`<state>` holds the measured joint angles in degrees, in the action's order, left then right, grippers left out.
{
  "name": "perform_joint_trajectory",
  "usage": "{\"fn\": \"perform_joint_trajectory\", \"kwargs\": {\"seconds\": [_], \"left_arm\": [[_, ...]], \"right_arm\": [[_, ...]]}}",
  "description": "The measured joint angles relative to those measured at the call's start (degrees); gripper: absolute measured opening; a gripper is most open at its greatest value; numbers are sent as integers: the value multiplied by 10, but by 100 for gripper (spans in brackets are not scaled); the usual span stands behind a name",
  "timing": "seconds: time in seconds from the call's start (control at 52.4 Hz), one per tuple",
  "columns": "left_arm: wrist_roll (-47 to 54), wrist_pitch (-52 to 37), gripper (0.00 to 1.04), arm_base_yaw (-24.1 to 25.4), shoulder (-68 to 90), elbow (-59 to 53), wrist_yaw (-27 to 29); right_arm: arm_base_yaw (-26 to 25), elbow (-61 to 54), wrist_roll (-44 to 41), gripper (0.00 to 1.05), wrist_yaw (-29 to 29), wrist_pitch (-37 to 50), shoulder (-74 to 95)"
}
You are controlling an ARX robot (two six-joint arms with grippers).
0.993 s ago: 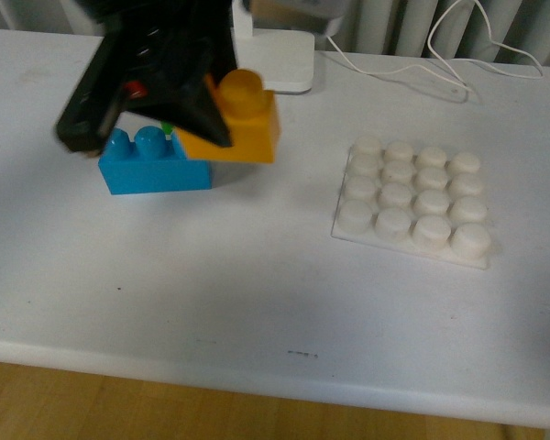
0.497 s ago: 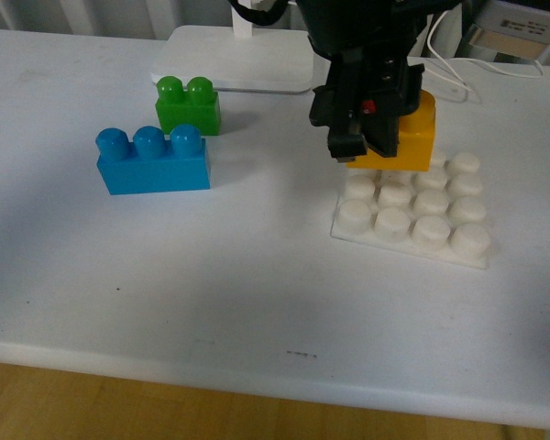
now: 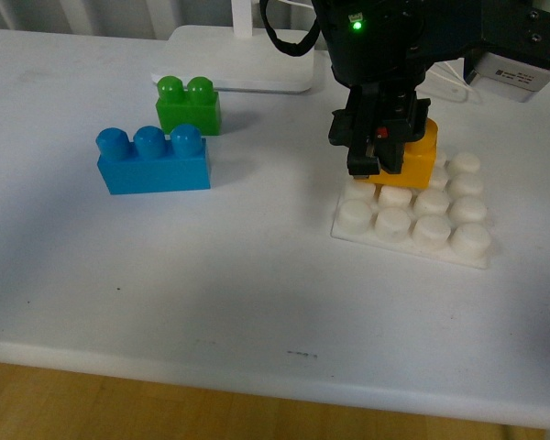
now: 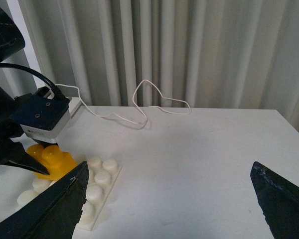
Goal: Insert yellow block into base center
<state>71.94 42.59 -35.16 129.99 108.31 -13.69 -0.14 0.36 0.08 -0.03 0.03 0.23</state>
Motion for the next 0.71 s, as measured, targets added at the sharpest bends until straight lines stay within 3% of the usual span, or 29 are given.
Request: {"fn": "perform_joint_trajectory", "kwargs": {"seconds": [0.707], "left_arm": [[11, 58, 32, -10, 66, 114, -12]], "right_arm": [[0, 0, 0, 95, 0, 0, 0]]}}
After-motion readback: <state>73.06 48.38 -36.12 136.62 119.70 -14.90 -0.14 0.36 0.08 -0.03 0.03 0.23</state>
